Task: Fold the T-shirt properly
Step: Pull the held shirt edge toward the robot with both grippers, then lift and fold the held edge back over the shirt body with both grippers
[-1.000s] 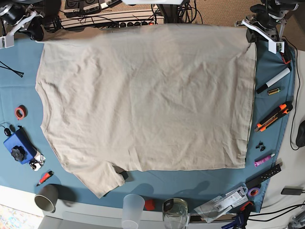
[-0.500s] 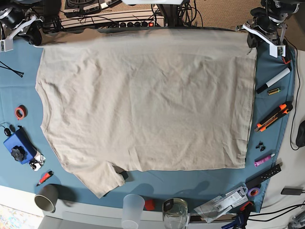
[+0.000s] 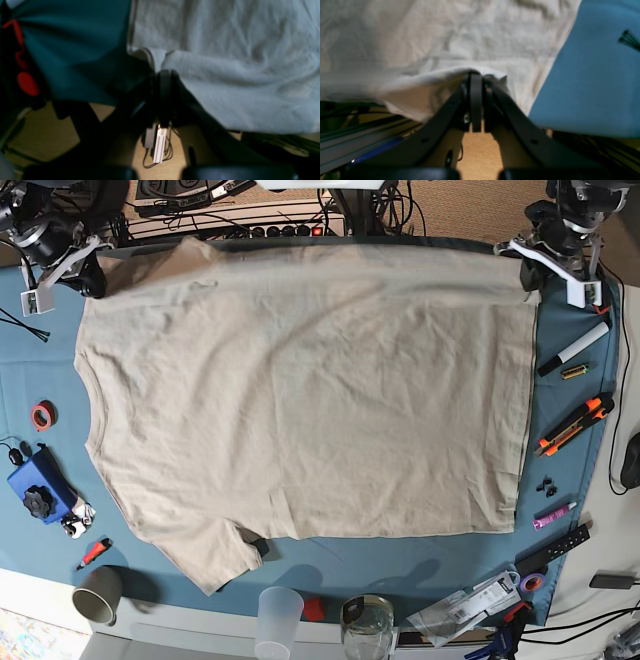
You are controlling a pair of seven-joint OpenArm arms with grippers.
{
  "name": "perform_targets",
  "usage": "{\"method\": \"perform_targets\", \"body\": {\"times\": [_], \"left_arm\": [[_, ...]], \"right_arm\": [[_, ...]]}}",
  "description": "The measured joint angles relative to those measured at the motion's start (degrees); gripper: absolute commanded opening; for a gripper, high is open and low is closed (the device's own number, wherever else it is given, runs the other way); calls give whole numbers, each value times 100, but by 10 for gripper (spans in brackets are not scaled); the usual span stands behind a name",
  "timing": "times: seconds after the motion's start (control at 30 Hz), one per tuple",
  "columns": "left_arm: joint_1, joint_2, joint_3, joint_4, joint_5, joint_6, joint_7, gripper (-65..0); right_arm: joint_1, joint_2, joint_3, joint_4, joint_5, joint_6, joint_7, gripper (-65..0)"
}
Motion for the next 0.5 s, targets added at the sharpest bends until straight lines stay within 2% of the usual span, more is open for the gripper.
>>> {"method": "perform_targets", "body": {"times": [0.07, 0.17, 0.27, 0.5], "left_arm": [[-122, 0, 273, -28, 348, 59, -31, -650], [-264, 0, 684, -87, 782, 439, -243, -650], [-339, 2, 831, -87, 1008, 621, -372, -650], [-501, -2, 826, -87, 1259, 688, -509, -650]], "right_arm": [[48, 13, 0, 0, -20, 2, 24, -650], [127, 9, 0, 0, -131, 2, 57, -650], [282, 2, 0, 0, -212, 2, 114, -650], [542, 0, 0, -243, -295, 2, 264, -650]]}}
